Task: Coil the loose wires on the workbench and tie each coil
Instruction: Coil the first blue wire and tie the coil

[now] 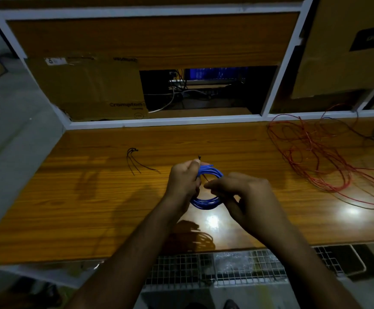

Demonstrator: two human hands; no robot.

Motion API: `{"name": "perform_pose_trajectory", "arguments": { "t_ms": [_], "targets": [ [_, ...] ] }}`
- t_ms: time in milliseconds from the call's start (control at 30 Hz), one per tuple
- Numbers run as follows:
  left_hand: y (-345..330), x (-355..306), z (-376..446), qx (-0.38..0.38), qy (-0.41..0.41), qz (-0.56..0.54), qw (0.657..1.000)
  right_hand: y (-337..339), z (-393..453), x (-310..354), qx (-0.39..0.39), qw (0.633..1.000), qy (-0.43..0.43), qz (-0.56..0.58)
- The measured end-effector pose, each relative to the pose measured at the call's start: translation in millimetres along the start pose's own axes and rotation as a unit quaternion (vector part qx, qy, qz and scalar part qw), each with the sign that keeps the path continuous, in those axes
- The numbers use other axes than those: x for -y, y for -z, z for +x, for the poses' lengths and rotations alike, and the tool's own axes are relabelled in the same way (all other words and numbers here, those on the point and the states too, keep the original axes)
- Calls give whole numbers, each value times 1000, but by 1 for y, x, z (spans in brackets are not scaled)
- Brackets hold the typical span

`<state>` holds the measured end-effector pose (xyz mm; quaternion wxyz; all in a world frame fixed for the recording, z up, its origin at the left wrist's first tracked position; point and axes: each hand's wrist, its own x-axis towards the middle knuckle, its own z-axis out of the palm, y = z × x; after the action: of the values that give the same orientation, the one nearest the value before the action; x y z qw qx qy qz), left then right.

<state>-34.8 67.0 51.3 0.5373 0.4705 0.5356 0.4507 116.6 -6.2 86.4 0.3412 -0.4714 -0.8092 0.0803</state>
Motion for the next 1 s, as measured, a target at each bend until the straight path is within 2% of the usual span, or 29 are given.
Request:
{"name": "perform_pose_trajectory", "arguments": {
  "t_ms": [100, 233, 433, 500, 567, 633, 800, 900, 1000],
  "targets": [
    [-2, 1, -2, 19, -2, -17, 1000, -9, 6, -1, -62, 989, -53, 124],
    [-1, 3, -7, 34, -12, -13, 999, -17, 15, -2, -86, 953, -151, 248],
    [0, 5, -8, 44, -16, -19, 999, -20, 27, 4, -151, 870, -261, 391],
    [1, 4, -9, 45, -14, -24, 999, -19, 31, 6, -158, 854, -281, 407],
    [1, 3, -11, 47, -20, -35, 998, -18, 34, 7, -150, 856, -289, 403],
    [0, 3, -12, 48, -34, -42, 997, -18, 34, 8, -148, 871, -284, 372],
    [-3, 2, -13, 31, -59, -20, 998, -21, 31, 9, -179, 935, -259, 164],
    [-6, 1, -15, 21, -84, 1, 996, -21, 34, 9, -198, 946, -242, 80],
    [-8, 1, -16, 17, -102, 8, 995, -21, 37, 8, -185, 956, -227, 34]
  ]
}}
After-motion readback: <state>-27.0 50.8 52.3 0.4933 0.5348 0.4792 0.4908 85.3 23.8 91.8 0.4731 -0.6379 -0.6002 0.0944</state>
